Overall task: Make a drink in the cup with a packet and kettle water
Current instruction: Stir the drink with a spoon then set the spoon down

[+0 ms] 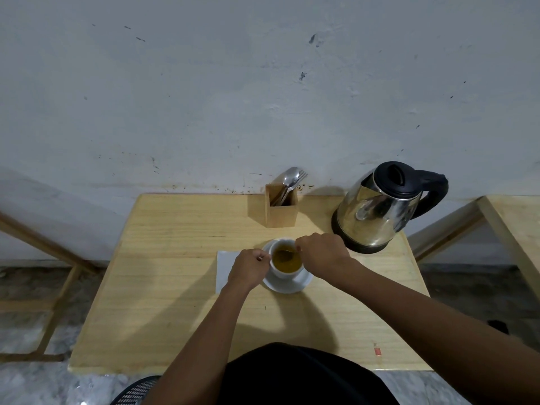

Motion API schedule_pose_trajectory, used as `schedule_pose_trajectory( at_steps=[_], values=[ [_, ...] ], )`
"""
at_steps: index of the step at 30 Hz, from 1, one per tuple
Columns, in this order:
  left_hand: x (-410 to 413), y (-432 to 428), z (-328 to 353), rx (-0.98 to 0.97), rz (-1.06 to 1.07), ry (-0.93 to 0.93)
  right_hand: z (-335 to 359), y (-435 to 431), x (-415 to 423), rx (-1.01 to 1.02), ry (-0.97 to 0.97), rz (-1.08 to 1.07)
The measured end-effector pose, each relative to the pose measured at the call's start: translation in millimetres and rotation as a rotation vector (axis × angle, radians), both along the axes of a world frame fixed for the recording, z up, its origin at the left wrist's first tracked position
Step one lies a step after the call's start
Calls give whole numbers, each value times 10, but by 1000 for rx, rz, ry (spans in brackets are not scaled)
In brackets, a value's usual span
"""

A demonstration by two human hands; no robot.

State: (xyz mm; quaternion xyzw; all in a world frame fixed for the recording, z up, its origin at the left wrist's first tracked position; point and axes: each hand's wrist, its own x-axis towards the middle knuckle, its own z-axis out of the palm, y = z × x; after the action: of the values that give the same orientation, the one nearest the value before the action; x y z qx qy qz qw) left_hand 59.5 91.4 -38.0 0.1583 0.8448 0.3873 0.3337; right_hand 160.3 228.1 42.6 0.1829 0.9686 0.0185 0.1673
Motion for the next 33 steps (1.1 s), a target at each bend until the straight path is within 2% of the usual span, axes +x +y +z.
schedule_pose_trajectory(
  at_steps=[7,12,17,27,33],
  values=[
    [-9,4,-6,3,14,-10,27,46,215,39,60,-69],
    [0,7,7,-15,17,-7,-105,7,605,-64,304,-220],
    [12,21,11,-11,8,9,-351,-26,937,-284,448,-364],
    [11,31,35,-20,8,27,-566,-150,1050,-434,602,-544],
    [4,29,42,-22,-2,26,-622,-176,1048,-526,674,-563]
  ],
)
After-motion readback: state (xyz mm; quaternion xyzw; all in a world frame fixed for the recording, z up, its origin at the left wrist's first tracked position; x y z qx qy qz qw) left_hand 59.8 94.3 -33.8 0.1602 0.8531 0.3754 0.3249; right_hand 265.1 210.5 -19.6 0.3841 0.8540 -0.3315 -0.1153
